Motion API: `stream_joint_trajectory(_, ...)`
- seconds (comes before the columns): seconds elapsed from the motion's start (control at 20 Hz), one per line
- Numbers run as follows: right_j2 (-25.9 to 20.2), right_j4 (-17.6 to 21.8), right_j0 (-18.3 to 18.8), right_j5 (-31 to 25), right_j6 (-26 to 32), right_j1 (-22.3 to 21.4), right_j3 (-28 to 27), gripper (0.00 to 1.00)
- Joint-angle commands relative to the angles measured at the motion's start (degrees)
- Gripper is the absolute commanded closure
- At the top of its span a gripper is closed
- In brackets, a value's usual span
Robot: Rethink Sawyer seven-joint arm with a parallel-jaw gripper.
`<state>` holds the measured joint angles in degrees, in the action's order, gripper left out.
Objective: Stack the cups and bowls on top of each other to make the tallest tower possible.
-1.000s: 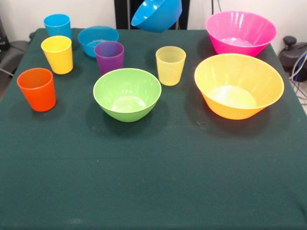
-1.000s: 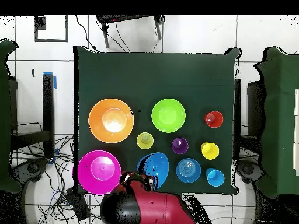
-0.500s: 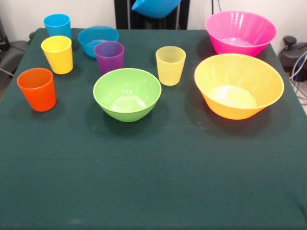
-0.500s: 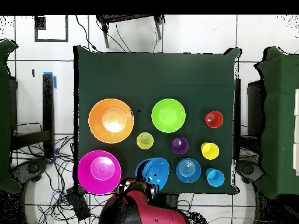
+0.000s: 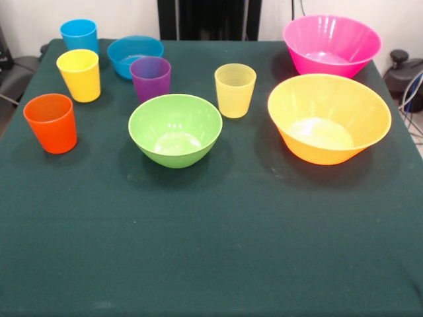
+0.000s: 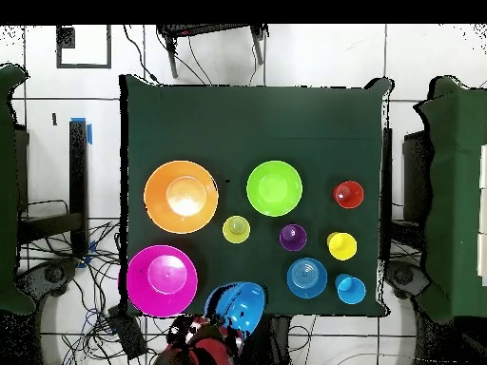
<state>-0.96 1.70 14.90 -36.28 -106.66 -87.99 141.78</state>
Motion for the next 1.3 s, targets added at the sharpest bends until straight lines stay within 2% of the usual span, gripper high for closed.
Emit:
stream_joint_trajectory(0.05, 7.9, 0.1, -1.2, -8.1, 18.4, -13.2, 13.3, 1.0)
stream_joint_trajectory(0.2, 6.5, -0.3, -1.1, -6.1, 17.0, -10.7, 12.4, 1.0)
stream_joint_trajectory(0.45, -2.0, -5.2, 2.1, 3.7, 15.2, 1.0, 7.6, 1.0)
stream_joint_trajectory(0.6, -6.5, -4.9, 3.8, 4.7, 11.8, 5.5, 3.3, 1.0)
stream_joint_trajectory(0.75, -10.1, -2.5, 5.3, 3.5, 7.5, 9.5, -2.9, 1.0)
stream_joint_trajectory(0.95, -12.1, 0.1, 6.3, 3.3, 4.6, 12.3, -7.3, 1.0)
stream_joint_trajectory(1.1, -12.6, -0.5, 6.7, 5.3, 4.1, 12.9, -6.6, 1.0)
stream_joint_trajectory(1.3, -12.3, 2.2, 5.6, 4.4, 1.2, 14.9, -8.8, 1.0)
